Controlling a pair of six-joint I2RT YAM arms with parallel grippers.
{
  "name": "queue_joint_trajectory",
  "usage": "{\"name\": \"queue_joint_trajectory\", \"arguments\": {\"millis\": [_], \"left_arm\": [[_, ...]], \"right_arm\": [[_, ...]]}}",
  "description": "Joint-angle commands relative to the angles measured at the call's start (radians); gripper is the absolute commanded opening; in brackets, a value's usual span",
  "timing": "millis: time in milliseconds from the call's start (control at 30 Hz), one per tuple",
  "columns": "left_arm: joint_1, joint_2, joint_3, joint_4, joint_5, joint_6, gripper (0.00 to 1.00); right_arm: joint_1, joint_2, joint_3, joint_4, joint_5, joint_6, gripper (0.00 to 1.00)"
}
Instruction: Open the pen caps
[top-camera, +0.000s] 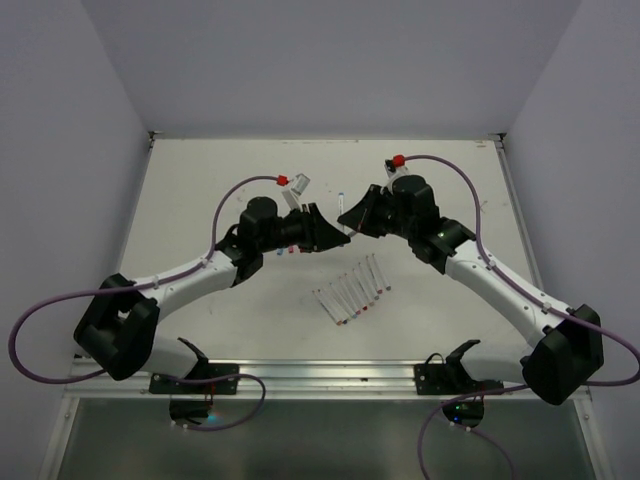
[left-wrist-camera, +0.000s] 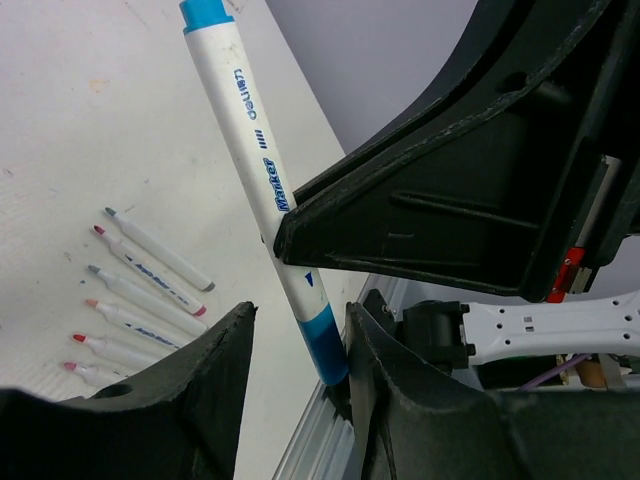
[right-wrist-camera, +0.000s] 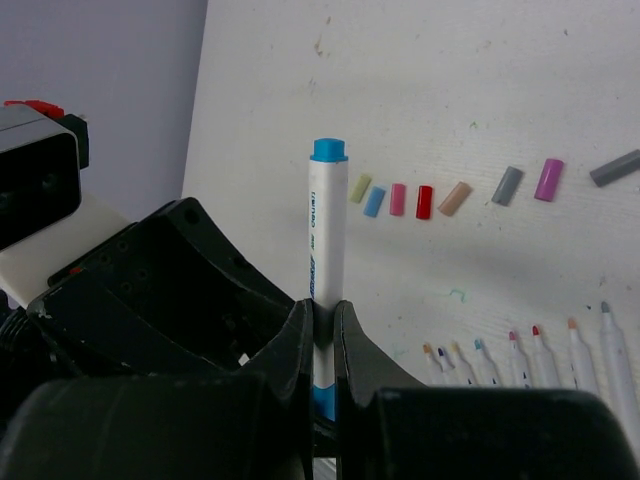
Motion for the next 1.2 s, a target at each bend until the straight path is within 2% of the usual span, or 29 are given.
{"name": "queue_joint_trajectory", "arguments": {"millis": [0, 200, 300, 333, 500, 600, 633, 733, 867, 1067, 1167], "left_arm": [[-0.003, 0.011, 0.037, 0.053, 0.023, -0.007, 0.44], [-0.006, 0.017, 0.026, 0.058, 0.034, -0.015, 0.28], [-0.006, 0.013, 0.022, 0.052, 0.035, -0.012, 0.12], [-0.006, 0.007, 0.02, 0.049, 0.038, -0.007, 0.01], [-0.006, -0.01, 0.017, 0.015, 0.065, 0.033, 0.0], [-0.006, -0.015, 0.025, -0.005, 0.08, 0.06, 0.0], [-0.006, -0.014, 0.029, -0.013, 0.084, 0.071, 0.0], [-0.006, -0.013, 0.032, -0.022, 0.095, 0.083, 0.0], [-0.006, -0.009, 0.034, -0.007, 0.123, 0.083, 0.0], [-0.007, -0.006, 0.028, -0.006, 0.137, 0.086, 0.0], [-0.006, -0.007, 0.023, -0.008, 0.137, 0.085, 0.0]], "right_arm": [[0.008, -0.005, 0.015, 0.048, 0.029, 0.024, 0.0], [0.014, -0.008, 0.009, 0.061, 0.048, 0.042, 0.0], [0.018, -0.012, 0.007, 0.062, 0.058, 0.039, 0.0], [0.02, -0.018, 0.003, 0.06, 0.069, 0.036, 0.0], [0.02, -0.022, -0.01, 0.095, 0.029, -0.033, 0.0], [0.018, -0.003, -0.004, 0.103, -0.012, -0.065, 0.07], [0.02, 0.001, -0.007, 0.114, -0.023, -0.07, 0.13], [0.018, 0.015, -0.016, 0.14, -0.047, -0.082, 0.15], [0.02, 0.031, -0.036, 0.195, -0.093, -0.068, 0.16], [0.021, 0.025, -0.048, 0.21, -0.119, -0.059, 0.08], [0.021, 0.012, -0.054, 0.241, -0.123, -0.062, 0.18]]}}
